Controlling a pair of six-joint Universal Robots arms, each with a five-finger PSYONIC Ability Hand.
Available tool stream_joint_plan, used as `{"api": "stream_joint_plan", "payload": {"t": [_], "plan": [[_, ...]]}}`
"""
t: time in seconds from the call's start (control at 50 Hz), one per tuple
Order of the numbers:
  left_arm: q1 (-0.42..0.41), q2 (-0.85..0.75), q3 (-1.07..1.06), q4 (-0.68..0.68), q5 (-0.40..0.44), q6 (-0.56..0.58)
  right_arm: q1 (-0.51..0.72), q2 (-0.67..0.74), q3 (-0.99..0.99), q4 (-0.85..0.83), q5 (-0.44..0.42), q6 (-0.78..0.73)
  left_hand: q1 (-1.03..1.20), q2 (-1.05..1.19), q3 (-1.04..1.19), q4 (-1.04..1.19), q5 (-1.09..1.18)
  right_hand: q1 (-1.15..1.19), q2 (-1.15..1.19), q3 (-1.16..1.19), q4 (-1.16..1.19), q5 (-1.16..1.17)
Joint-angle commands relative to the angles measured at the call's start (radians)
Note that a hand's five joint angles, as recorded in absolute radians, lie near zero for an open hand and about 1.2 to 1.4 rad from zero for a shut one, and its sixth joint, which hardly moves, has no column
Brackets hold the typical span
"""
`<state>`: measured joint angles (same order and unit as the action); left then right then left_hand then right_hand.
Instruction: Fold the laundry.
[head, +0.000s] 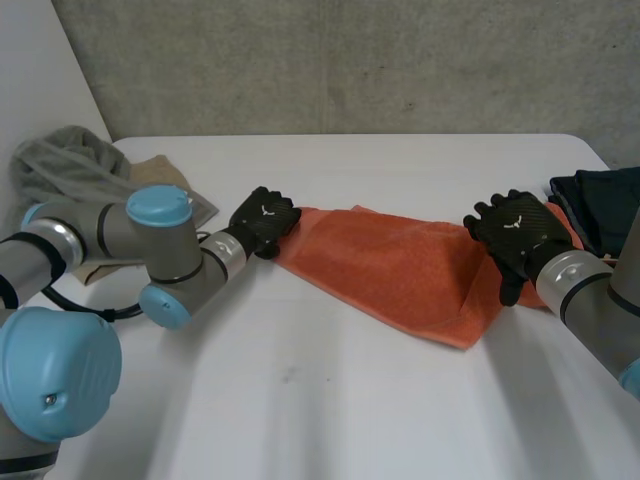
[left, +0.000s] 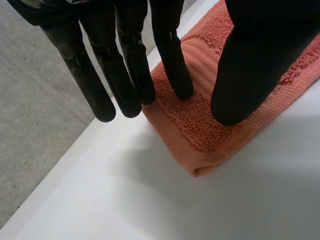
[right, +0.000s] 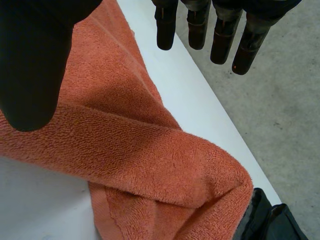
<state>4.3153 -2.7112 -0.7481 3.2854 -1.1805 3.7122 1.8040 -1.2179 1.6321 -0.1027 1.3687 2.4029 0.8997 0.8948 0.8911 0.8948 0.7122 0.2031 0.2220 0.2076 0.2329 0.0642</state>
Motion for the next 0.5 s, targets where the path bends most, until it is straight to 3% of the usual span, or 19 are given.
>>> {"api": "stream_joint_plan", "payload": {"t": [0.02, 0.12, 0.3, 0.38, 0.5], "plan": [[0.000, -0.021, 0.019, 0.003, -0.001, 0.000, 0.002, 0.000, 0.012, -0.002, 0.001, 0.001, 0.282, 0.287, 0.291, 0.287, 0.295, -0.029, -0.048, -0.033, -0.058, -0.064], [0.000, -0.029, 0.027, 0.007, -0.002, 0.000, 0.002, 0.001, 0.015, 0.000, 0.001, 0.002, 0.496, 0.501, 0.505, 0.501, 0.509, -0.029, -0.048, -0.033, -0.058, -0.064], [-0.002, 0.020, -0.023, 0.010, -0.014, 0.000, 0.000, 0.001, 0.028, 0.000, 0.001, 0.002, 0.474, 0.479, 0.482, 0.479, 0.487, -0.029, -0.048, -0.033, -0.058, -0.064], [-0.002, 0.097, -0.097, 0.010, -0.010, -0.005, -0.002, 0.000, 0.034, 0.000, 0.001, 0.004, -0.493, -0.488, -0.484, -0.488, -0.480, -0.029, -0.048, -0.033, -0.058, -0.064], [0.003, 0.137, -0.146, 0.010, -0.001, 0.000, 0.001, 0.000, 0.038, 0.000, 0.001, 0.005, -0.569, -0.564, -0.560, -0.564, -0.556, -0.029, -0.048, -0.033, -0.058, -0.064]]}}
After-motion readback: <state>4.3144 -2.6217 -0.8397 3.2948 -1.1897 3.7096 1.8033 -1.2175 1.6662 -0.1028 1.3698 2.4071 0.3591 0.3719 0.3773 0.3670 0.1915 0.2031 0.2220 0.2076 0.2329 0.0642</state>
